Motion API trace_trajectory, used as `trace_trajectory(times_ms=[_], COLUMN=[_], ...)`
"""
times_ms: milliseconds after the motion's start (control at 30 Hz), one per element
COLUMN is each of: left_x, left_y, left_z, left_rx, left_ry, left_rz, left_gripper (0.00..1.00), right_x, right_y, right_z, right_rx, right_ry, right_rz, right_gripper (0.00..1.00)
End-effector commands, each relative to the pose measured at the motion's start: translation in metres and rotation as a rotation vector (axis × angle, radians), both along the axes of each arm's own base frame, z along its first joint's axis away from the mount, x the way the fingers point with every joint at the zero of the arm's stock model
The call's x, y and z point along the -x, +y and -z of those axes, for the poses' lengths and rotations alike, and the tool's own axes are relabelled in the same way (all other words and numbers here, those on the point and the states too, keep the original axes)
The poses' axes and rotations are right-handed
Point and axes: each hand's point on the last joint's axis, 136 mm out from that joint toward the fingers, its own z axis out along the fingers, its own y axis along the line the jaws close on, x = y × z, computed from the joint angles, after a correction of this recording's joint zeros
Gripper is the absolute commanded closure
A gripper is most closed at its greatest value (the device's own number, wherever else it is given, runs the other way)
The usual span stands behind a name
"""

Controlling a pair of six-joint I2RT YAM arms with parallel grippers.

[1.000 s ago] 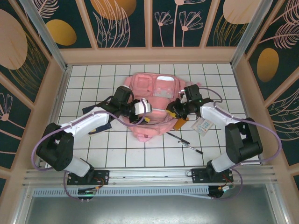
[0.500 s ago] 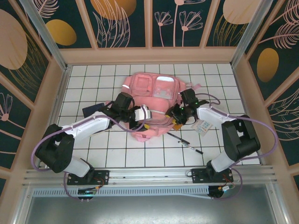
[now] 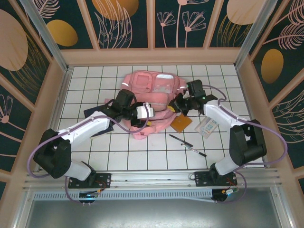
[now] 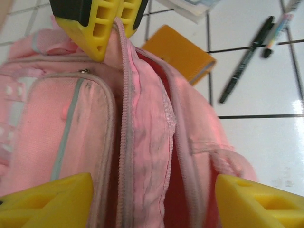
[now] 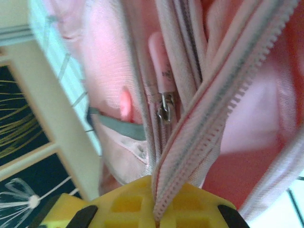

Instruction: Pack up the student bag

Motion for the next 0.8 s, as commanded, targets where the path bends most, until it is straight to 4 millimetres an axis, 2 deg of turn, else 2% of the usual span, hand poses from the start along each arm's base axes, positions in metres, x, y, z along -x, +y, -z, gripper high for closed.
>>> trace_trajectory(times_ms=[0, 233, 300, 367, 400, 433, 467, 500, 600, 700, 767], left_x=[-0.02, -0.063, -0.062, -0.049, -0.042, -0.037, -0.035, -0.037, -0.054, -0.084, -0.105], left_y=[0.006, 0.019, 0.021, 0.018, 0.017, 0.018, 0.019, 0.025, 0.039, 0.058, 0.063], left_z=[-0.015, 0.004, 0.008, 0.009, 0.008, 0.008, 0.005, 0.011, 0.023, 0.032, 0.016], left_rx=[-0.057, -0.139, -0.142, -0.124, -0.105, -0.091, -0.076, -0.075, -0.09, -0.121, -0.091], left_ry=[-0.095, -0.101, -0.102, -0.079, -0.07, -0.067, -0.081, -0.093, -0.086, -0.068, -0.105], left_rz=[-0.049, -0.279, -0.28, -0.226, -0.206, -0.198, -0.206, -0.241, -0.353, -0.494, -0.568], left_gripper=[0.3, 0.31, 0.3, 0.29, 0.18, 0.02, 0.01, 0.01, 0.01, 0.04, 0.14], right_x=[-0.011, -0.027, -0.032, -0.037, -0.04, -0.041, -0.042, -0.042, -0.044, -0.044, -0.045], right_y=[0.012, 0.005, 0.002, 0.0, -0.001, 0.0, 0.002, 0.004, 0.007, 0.009, 0.009], right_z=[-0.063, -0.086, -0.09, -0.093, -0.093, -0.094, -0.098, -0.1, -0.103, -0.102, -0.098], right_rx=[-0.168, -0.253, -0.266, -0.27, -0.275, -0.288, -0.307, -0.32, -0.33, -0.328, -0.313], right_ry=[-0.13, -0.191, -0.21, -0.225, -0.226, -0.232, -0.248, -0.258, -0.284, -0.3, -0.303], right_rz=[-0.046, -0.028, -0.025, -0.023, -0.023, -0.032, -0.046, -0.059, -0.091, -0.115, -0.128], right_gripper=[1.0, 1.0, 1.0, 1.0, 1.0, 1.0, 1.0, 1.0, 1.0, 1.0, 1.0])
